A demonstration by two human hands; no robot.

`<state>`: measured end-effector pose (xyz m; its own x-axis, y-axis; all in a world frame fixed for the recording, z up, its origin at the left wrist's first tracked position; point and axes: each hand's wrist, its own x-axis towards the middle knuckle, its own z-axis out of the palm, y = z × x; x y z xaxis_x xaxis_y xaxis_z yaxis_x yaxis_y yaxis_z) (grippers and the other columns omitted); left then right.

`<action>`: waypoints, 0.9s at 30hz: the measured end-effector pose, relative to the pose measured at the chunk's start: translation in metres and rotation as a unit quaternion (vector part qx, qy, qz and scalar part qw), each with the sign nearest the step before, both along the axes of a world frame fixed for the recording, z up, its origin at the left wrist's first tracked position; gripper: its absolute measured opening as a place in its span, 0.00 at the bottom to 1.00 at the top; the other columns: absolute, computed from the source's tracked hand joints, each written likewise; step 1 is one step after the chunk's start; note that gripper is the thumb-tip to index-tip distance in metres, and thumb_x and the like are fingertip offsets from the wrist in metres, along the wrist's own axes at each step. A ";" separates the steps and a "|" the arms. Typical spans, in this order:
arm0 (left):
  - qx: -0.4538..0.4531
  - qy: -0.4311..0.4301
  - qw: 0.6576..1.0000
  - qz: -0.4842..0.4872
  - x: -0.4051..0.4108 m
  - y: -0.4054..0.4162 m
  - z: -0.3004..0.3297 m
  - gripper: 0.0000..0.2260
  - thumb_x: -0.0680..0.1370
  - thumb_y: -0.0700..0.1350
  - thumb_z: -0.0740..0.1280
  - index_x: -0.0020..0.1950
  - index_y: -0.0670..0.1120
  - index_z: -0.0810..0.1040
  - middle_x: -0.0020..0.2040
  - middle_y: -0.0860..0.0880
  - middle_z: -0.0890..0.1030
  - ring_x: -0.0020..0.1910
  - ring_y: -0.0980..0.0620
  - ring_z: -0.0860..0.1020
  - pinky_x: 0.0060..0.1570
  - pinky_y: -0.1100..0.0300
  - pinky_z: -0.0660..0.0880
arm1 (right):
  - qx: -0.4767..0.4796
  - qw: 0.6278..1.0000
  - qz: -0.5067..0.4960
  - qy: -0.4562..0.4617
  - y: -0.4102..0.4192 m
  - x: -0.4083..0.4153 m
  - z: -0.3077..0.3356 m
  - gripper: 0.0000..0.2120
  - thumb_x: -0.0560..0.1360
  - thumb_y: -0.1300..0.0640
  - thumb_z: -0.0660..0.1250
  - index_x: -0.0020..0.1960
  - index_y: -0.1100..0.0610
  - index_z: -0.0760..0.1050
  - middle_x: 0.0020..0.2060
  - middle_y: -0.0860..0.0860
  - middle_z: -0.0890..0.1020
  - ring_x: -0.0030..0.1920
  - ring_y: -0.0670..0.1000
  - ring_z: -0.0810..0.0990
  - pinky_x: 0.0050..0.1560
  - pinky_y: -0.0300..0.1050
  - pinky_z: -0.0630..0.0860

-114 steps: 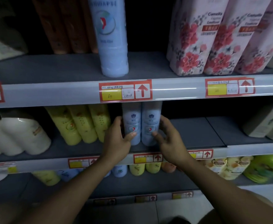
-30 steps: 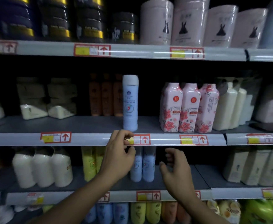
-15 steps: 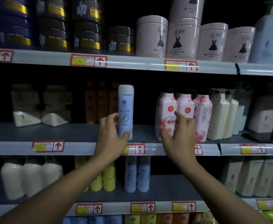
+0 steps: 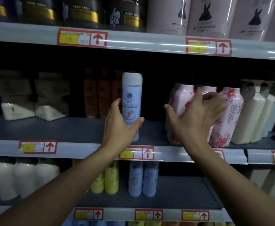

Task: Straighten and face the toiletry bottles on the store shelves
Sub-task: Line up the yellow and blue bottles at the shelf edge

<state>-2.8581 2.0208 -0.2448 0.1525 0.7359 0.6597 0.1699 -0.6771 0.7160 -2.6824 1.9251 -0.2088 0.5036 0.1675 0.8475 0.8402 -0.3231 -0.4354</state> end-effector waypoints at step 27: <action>0.095 -0.025 0.994 -0.044 -0.033 -0.052 -0.030 0.31 0.74 0.43 0.79 0.71 0.60 0.70 0.66 0.57 0.78 0.65 0.59 0.77 0.60 0.61 0.77 | 0.108 0.957 0.260 0.076 -0.070 -0.026 -0.075 0.42 0.73 0.48 0.78 0.74 0.50 0.53 0.61 0.55 0.79 0.57 0.59 0.83 0.53 0.54 0.81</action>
